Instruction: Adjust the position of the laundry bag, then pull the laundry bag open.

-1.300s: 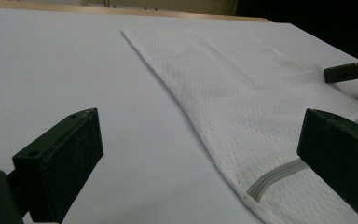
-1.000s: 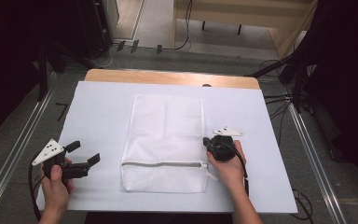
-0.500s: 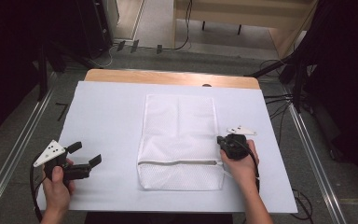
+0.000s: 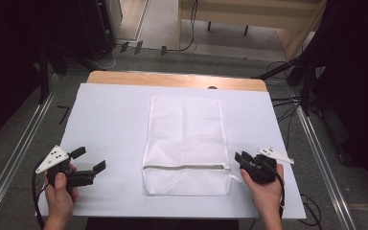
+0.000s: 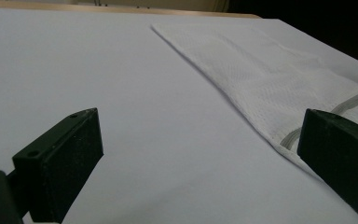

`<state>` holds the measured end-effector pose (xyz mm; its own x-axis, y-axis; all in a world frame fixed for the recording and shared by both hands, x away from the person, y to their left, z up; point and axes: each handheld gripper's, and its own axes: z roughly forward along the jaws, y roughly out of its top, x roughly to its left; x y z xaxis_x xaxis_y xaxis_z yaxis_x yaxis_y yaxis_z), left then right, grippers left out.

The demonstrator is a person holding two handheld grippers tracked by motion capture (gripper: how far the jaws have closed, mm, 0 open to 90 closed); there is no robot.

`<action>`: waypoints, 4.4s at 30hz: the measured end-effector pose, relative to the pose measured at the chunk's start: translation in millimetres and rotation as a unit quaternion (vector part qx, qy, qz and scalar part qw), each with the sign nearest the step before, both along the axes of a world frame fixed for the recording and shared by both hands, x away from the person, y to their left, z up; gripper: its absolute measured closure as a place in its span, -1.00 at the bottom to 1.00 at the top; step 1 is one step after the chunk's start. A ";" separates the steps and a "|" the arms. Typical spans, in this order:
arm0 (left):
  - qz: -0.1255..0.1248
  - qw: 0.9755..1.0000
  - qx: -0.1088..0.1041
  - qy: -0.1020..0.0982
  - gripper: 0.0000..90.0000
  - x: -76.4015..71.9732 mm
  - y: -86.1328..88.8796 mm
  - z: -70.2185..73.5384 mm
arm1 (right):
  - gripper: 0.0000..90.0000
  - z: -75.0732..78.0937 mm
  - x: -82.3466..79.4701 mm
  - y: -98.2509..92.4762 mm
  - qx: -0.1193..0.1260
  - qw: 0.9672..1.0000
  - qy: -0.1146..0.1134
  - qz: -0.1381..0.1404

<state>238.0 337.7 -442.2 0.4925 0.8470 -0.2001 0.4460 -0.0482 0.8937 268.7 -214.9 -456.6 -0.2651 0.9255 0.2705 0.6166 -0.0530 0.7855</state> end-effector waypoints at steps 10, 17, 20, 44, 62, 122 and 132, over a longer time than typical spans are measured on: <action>-0.016 1.000 0.010 0.004 -1.00 -0.3 -9.1 -0.5 | 0.26 -9.8 -47.3 8.2 0.000 0.999 0.015 0.029; -0.021 0.999 0.021 0.011 -1.00 0.5 -21.3 0.6 | 0.20 -20.9 -31.5 25.4 -0.020 0.998 0.036 0.044; -0.025 0.999 0.023 0.010 -1.00 0.0 -23.7 1.1 | 0.19 -22.3 -31.2 28.3 -0.031 0.998 0.035 0.052; -0.086 0.996 0.004 0.023 -0.99 13.9 -89.0 13.9 | 0.98 -24.9 -34.0 56.5 -0.127 0.991 0.031 -0.013; -0.116 0.990 0.028 0.071 -0.49 23.1 -187.3 3.1 | 1.00 -12.4 -40.9 56.3 -0.083 0.996 -0.013 0.027; -0.178 0.973 -0.021 0.146 0.65 41.8 -297.0 -6.0 | 1.00 -3.5 -46.7 69.7 -0.078 0.993 -0.049 0.074; -0.182 0.970 -0.027 0.157 0.77 42.3 -292.4 -7.8 | 1.00 -2.6 -47.0 69.2 -0.079 0.993 -0.052 0.074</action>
